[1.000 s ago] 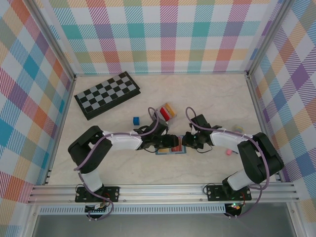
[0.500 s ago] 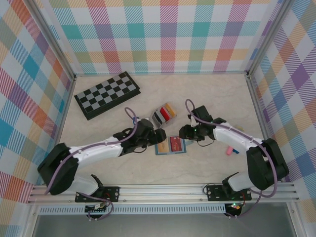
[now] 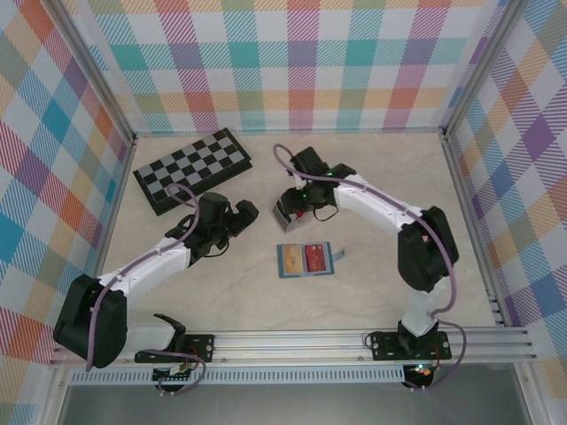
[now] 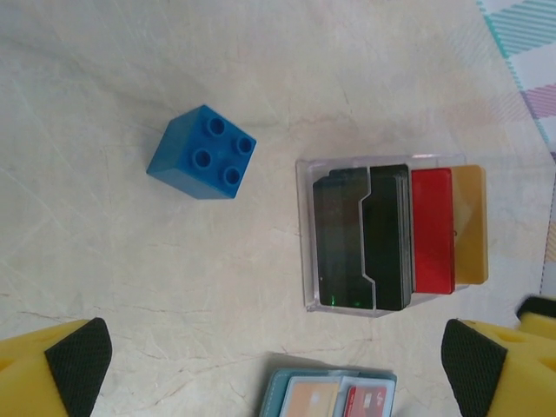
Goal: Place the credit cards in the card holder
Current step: Pick up the credit card from the storage box.
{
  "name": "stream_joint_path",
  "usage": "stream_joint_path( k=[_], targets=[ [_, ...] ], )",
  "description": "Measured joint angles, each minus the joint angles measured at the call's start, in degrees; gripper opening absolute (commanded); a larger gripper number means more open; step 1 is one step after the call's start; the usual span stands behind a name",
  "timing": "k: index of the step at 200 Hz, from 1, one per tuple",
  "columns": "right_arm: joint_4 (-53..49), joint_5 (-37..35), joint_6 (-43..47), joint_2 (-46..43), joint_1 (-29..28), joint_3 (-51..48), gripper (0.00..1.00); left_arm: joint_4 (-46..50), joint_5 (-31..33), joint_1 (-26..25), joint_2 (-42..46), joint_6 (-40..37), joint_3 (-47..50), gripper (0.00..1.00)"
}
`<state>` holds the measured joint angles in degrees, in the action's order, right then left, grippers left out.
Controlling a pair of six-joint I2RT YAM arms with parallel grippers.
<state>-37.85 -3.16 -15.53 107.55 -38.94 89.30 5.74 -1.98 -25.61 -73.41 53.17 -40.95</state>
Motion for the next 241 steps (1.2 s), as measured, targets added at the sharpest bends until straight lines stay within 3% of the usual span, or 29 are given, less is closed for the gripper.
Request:
stream_joint_path(
  k=[65, 208, 241],
  targets=[
    [-6.69, -9.79, 5.6, 10.97, -4.72, 11.56, 0.47, -1.03, -2.73, 0.63, -3.58, 0.46, 0.0, 1.0],
    [-8.92, -23.34, 10.56, 18.56, -7.93, 16.04, 0.46, -1.33, -3.1, 0.63, -3.63, 0.68, 0.07, 1.0],
    [-8.59, -26.05, 11.58, 18.56, -8.22, 16.06, 0.4, -1.25, -3.1, 0.63, -3.63, 0.66, 0.33, 1.0]
  ],
)
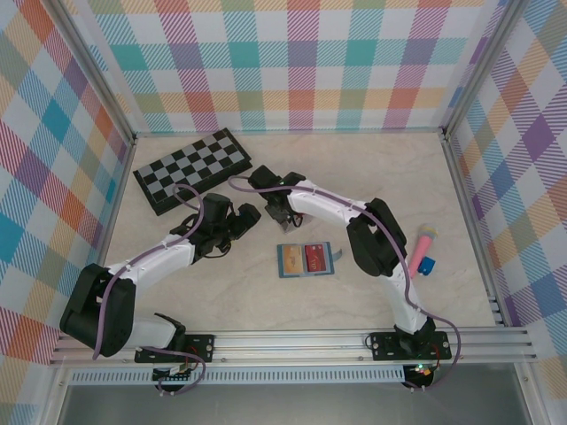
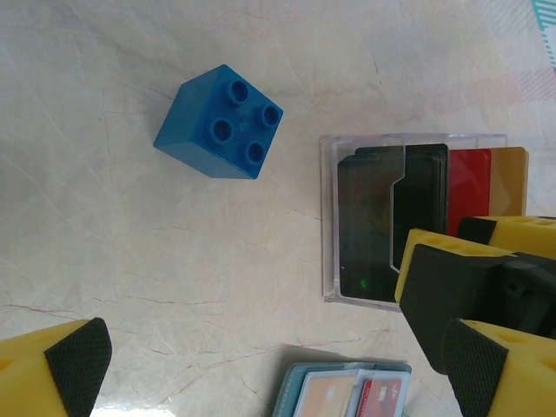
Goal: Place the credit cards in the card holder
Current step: Pick up the credit card from the storage box.
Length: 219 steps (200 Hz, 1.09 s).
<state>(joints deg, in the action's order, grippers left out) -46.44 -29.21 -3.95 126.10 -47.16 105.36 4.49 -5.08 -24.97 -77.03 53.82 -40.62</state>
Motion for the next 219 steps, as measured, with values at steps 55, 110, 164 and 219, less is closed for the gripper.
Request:
stream_joint_path(
  k=[55, 110, 164, 219],
  targets=[
    [0.09, -1.07, 0.57, 0.0, -0.15, 0.0, 0.29, -0.04, -0.02, 0.0, 0.0, 0.0, 0.0, 1.0],
    [0.26, -1.86, 0.87, 0.0, -0.15, 0.0, 0.2, -0.02, -0.04, 0.0, 0.0, 0.02, 0.0, 1.0],
    [0.28, -1.88, 1.27, 0.0, -0.15, 0.0, 0.16, 0.04, -0.15, 0.0, 0.0, 0.0, 0.0, 1.0],
    [0.42, -1.81, 1.29, -0.2, -0.15, 0.0, 0.1, 0.09, -0.44, 0.0, -0.02, 0.0, 0.0, 1.0]
  ],
)
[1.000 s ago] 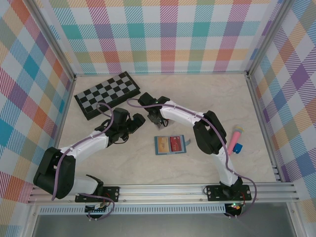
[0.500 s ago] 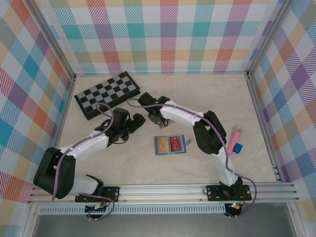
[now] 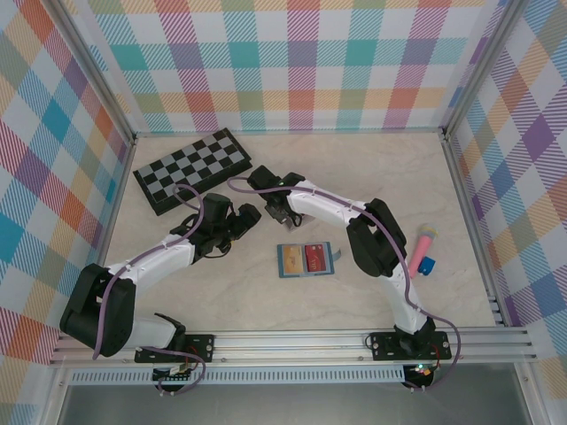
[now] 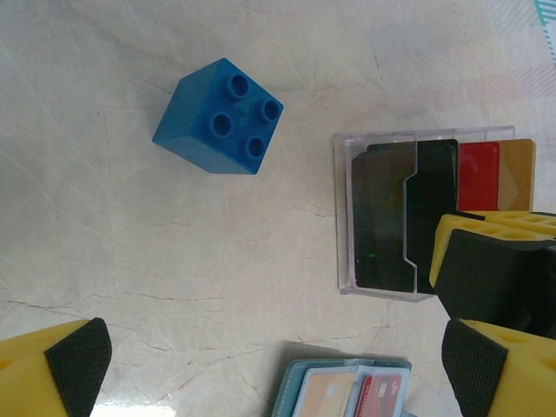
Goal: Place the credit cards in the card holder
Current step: Pick up the credit card from the storage box.
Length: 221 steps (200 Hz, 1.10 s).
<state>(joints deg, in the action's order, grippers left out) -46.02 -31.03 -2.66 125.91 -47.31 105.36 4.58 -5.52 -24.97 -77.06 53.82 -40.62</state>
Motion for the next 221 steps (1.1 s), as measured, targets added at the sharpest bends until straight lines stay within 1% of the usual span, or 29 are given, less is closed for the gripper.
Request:
stream_joint_path(
  k=[59, 65, 86, 102, 122, 147, 169, 186, 201, 221],
  targets=[
    [-0.11, 0.94, -0.09, -2.91, 0.28, -0.04, 0.09, 0.02, 0.0, 0.0, 0.0, 0.0, 0.0, 1.0],
    [-0.13, 1.25, -0.15, -3.06, 0.28, -0.04, 0.08, 0.02, -0.02, 0.0, 0.0, 0.0, 0.0, 1.0],
    [-0.2, 2.69, -1.03, -3.52, 0.46, -0.04, 0.06, 0.0, -0.28, 0.0, 0.0, -0.02, -0.02, 0.99],
    [-0.17, 5.49, -2.21, -4.44, 1.07, -0.52, 0.05, -0.17, -1.14, 0.0, 0.0, -0.07, -0.02, 0.98],
    [-0.13, 10.71, -4.35, -8.28, 2.78, -2.91, 0.05, -0.57, -2.67, 0.0, 0.0, -0.31, -0.04, 0.95],
    [1.7, 19.19, -8.31, -16.87, 6.75, -7.78, 0.05, -2.64, -6.21, 0.0, -0.09, -0.46, -0.61, 0.9],
    [6.93, 29.33, -13.62, -26.12, 12.17, -14.69, 0.05, -6.58, -10.64, 0.02, -1.25, -0.26, -2.67, 0.89],
    [11.45, 36.68, -18.1, -31.32, 16.28, -20.37, 0.05, -10.23, -14.01, 0.02, -2.54, 0.46, -4.24, 0.89],
    [16.28, 43.19, -22.73, -34.29, 19.96, -25.75, 0.06, -13.84, -17.4, -0.02, -4.44, 1.44, -5.75, 0.88],
    [20.98, 51.12, -28.37, -36.39, 23.43, -31.71, 0.06, -18.53, -21.44, -0.55, -8.11, 3.63, -8.13, 0.86]
  ],
)
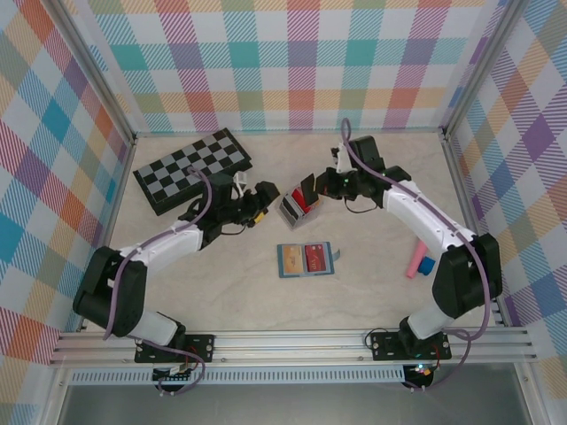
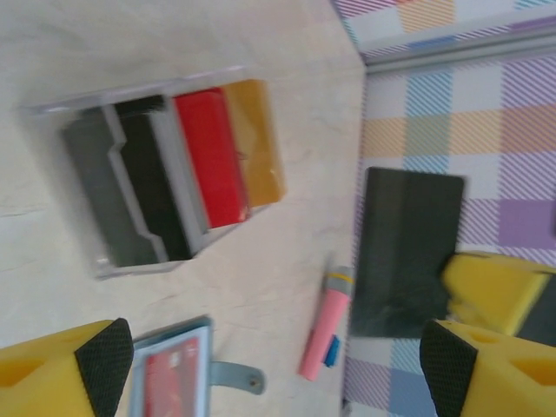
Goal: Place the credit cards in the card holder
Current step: Pick up the credit card from the storage box.
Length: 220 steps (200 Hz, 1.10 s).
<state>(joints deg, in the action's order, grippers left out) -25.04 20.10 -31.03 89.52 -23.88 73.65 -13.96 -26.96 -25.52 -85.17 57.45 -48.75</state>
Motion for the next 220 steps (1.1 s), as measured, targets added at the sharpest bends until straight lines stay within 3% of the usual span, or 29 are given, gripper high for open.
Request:
stream_joint_path(
  k=[51, 137, 172, 220],
  targets=[
    [7.85, 12.0, -8.46, -1.42, 3.48, -5.07, 0.07, -9.99, -4.96, -2.82, -7.98, 6.36, -4.02, 0.72],
    [13.73, 17.05, -13.81, -1.92, 4.7, -8.17, 0.09, -14.82, -7.96, -4.72, -10.67, 9.05, -7.39, 0.11],
    [13.66, 17.53, -14.32, -1.92, 5.42, -9.6, 0.14, -15.56, -8.35, -4.81, -10.23, 8.76, -7.45, 0.0],
    [14.69, 22.03, -14.4, -1.92, 6.69, -10.34, 0.24, -15.69, -10.62, -4.79, -10.01, 7.54, -7.45, 0.0]
  ],
)
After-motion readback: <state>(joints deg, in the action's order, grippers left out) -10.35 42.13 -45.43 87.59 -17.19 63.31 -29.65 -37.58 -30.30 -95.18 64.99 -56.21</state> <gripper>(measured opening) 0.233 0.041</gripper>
